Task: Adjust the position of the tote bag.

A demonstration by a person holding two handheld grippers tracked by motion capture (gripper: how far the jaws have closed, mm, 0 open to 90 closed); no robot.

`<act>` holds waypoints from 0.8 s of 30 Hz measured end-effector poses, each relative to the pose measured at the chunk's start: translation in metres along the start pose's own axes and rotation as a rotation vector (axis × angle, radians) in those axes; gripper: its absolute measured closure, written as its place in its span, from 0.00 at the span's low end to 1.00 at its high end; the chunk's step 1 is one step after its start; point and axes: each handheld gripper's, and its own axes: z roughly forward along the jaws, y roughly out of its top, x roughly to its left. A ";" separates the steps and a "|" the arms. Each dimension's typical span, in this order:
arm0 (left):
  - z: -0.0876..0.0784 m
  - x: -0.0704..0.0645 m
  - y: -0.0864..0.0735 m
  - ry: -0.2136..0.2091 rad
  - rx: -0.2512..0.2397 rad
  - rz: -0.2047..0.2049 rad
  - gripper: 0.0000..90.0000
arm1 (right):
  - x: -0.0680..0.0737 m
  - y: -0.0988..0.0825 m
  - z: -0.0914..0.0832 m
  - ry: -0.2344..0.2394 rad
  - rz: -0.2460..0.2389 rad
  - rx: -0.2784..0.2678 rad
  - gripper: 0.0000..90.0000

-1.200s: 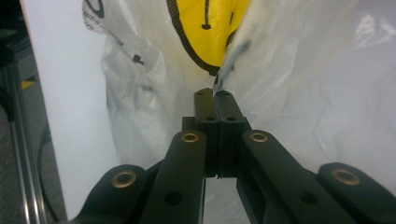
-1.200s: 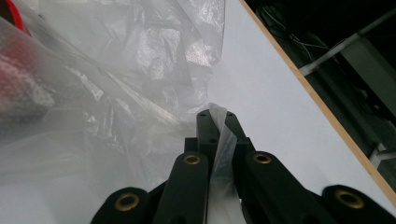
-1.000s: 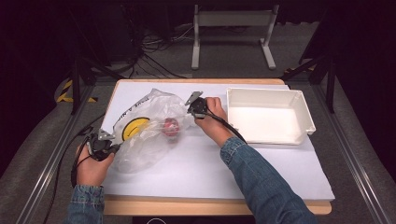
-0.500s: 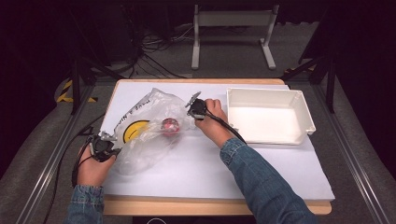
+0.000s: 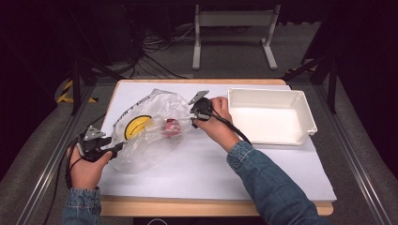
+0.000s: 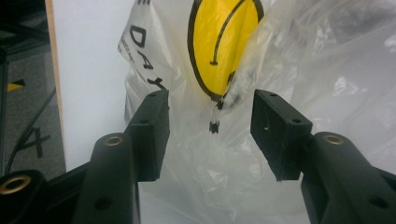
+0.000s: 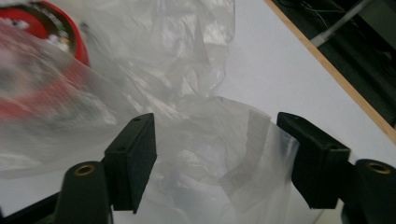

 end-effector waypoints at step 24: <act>-0.044 -0.006 0.016 -0.043 -0.177 -0.032 0.44 | 0.055 0.019 -0.049 0.354 0.035 -0.347 0.19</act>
